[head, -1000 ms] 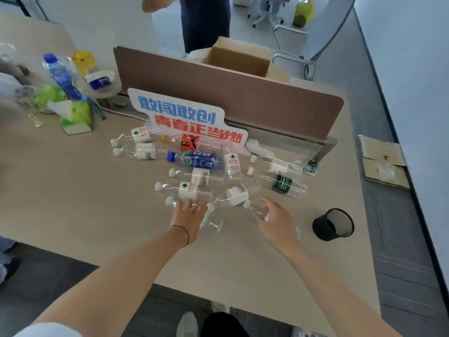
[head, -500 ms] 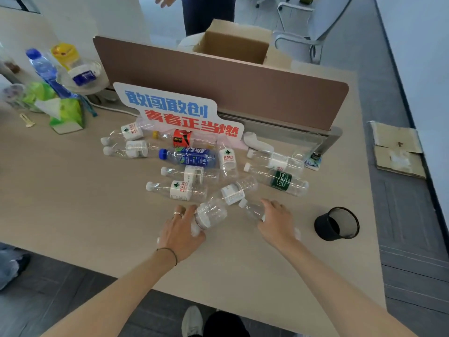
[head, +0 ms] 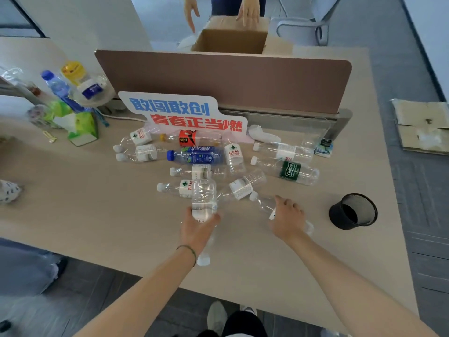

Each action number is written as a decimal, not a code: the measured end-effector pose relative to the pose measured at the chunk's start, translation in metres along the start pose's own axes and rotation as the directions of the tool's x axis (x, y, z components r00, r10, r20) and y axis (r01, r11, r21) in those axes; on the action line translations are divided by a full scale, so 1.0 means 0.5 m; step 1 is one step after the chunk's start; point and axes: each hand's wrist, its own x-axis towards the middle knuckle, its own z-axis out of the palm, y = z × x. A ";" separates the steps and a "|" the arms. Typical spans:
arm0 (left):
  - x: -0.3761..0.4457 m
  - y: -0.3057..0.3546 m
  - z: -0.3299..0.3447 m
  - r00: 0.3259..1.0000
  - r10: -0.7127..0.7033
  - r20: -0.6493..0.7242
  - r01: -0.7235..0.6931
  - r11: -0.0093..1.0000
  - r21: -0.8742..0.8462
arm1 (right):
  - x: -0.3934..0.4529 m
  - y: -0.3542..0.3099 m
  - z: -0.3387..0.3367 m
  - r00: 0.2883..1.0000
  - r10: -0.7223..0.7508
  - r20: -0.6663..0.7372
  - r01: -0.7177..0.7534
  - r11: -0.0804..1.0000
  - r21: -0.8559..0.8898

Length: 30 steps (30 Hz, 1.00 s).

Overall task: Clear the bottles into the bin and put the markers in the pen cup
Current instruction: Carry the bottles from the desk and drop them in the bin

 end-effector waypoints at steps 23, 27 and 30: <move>-0.234 -0.049 0.123 0.855 0.102 0.508 -0.211 0.964 0.161 | -0.476 0.160 -0.069 0.854 0.467 -0.231 -0.196 0.699 0.688; -0.322 -0.058 0.188 0.797 0.128 0.590 -0.301 0.932 0.203 | -0.546 0.251 -0.061 0.797 0.571 -0.199 -0.225 0.586 0.778; -0.373 -0.077 0.250 0.765 0.144 0.628 -0.356 0.907 0.225 | -0.591 0.329 -0.052 0.755 0.638 -0.151 -0.245 0.488 0.838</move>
